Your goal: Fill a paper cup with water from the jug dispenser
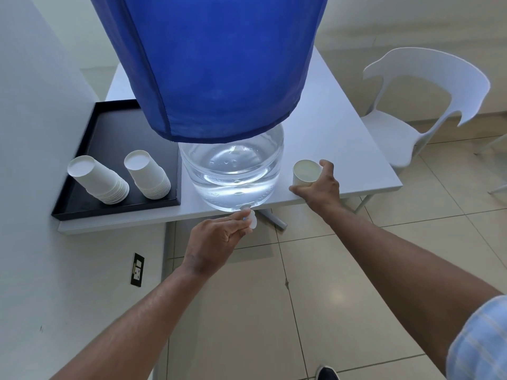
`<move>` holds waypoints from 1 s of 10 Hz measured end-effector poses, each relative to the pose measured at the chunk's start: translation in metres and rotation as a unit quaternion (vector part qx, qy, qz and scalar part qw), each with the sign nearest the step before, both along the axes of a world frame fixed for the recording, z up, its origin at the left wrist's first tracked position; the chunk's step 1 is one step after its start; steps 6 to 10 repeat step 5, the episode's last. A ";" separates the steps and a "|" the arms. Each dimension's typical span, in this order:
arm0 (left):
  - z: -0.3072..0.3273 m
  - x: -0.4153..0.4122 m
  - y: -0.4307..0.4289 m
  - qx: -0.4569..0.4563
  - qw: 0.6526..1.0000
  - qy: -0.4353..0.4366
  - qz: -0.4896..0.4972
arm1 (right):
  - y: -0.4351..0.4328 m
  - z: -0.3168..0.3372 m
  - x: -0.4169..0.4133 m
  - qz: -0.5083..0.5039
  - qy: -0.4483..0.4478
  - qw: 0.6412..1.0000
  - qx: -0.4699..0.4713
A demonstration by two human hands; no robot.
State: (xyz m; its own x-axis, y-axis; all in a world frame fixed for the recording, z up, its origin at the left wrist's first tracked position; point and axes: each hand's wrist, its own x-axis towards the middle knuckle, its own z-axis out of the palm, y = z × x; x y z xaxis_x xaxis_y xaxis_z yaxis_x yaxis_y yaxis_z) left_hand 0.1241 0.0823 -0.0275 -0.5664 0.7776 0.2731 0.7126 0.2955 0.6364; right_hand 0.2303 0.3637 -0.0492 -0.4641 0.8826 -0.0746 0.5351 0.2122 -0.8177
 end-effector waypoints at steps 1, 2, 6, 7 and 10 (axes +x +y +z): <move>0.005 -0.001 0.000 -0.006 1.000 0.021 -0.010 | -0.003 0.008 0.003 0.001 -0.005 1.000 0.015; 0.012 -0.003 0.000 -0.018 0.999 0.046 -0.016 | -0.008 0.024 0.009 0.009 0.001 0.999 0.044; 0.069 0.001 0.001 -0.067 0.988 0.117 -0.069 | -0.046 0.127 0.027 0.047 -0.017 0.982 0.182; 0.069 0.001 0.001 -0.067 0.988 0.117 -0.069 | -0.046 0.127 0.027 0.047 -0.017 0.982 0.182; 0.069 0.001 0.001 -0.067 0.988 0.117 -0.069 | -0.046 0.127 0.027 0.047 -0.017 0.982 0.182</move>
